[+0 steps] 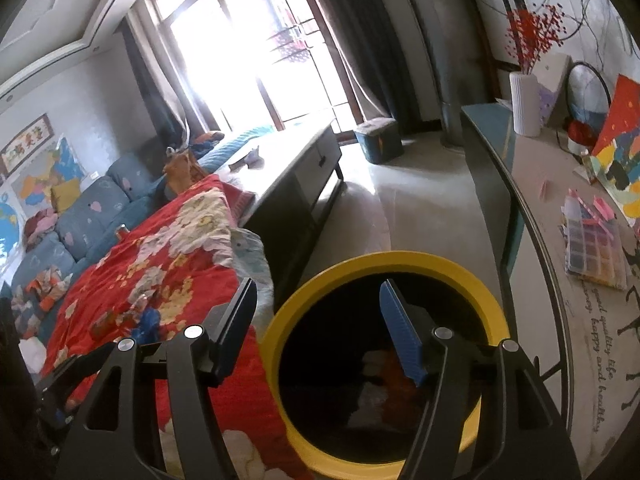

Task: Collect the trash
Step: 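Open the right tool over the bin while the left tool releases the red bag into it, then move both tools back to the remaining trash on the bedspread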

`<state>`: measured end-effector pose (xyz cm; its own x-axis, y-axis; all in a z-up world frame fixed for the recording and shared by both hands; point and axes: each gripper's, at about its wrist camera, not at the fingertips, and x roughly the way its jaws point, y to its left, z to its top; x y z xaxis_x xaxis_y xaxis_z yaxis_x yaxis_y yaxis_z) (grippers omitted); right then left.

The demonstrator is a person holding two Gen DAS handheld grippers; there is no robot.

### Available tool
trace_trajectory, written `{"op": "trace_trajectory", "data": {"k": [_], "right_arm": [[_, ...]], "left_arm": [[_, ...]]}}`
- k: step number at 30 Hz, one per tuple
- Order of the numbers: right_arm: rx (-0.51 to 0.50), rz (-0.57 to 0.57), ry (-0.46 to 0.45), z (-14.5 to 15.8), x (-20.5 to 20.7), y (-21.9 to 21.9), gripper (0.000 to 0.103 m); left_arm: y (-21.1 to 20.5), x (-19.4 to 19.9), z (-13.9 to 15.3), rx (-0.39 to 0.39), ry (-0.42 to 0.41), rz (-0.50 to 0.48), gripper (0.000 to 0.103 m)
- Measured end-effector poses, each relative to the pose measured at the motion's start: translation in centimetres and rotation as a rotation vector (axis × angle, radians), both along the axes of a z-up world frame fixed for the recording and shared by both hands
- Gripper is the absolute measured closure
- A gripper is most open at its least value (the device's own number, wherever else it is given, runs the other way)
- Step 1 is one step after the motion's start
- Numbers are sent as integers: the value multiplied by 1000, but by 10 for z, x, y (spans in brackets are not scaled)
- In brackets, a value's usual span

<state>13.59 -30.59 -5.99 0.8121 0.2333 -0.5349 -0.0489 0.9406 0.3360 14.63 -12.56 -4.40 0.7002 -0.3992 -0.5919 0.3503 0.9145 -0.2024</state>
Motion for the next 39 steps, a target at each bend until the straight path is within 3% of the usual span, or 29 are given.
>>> {"op": "trace_trajectory", "data": {"k": [8,11,39], "right_arm": [[-13,49,-21,9,-5,24,41],[-23,65,-39,14,-7,34,29],[-76,277,-59,26,-30,128,29]], "left_arm": [[22,-6,10,-4,-27,61,11],[32,-9,13,-3,-37,87,11],[121,-25,28,-42,-90,289,11]]}}
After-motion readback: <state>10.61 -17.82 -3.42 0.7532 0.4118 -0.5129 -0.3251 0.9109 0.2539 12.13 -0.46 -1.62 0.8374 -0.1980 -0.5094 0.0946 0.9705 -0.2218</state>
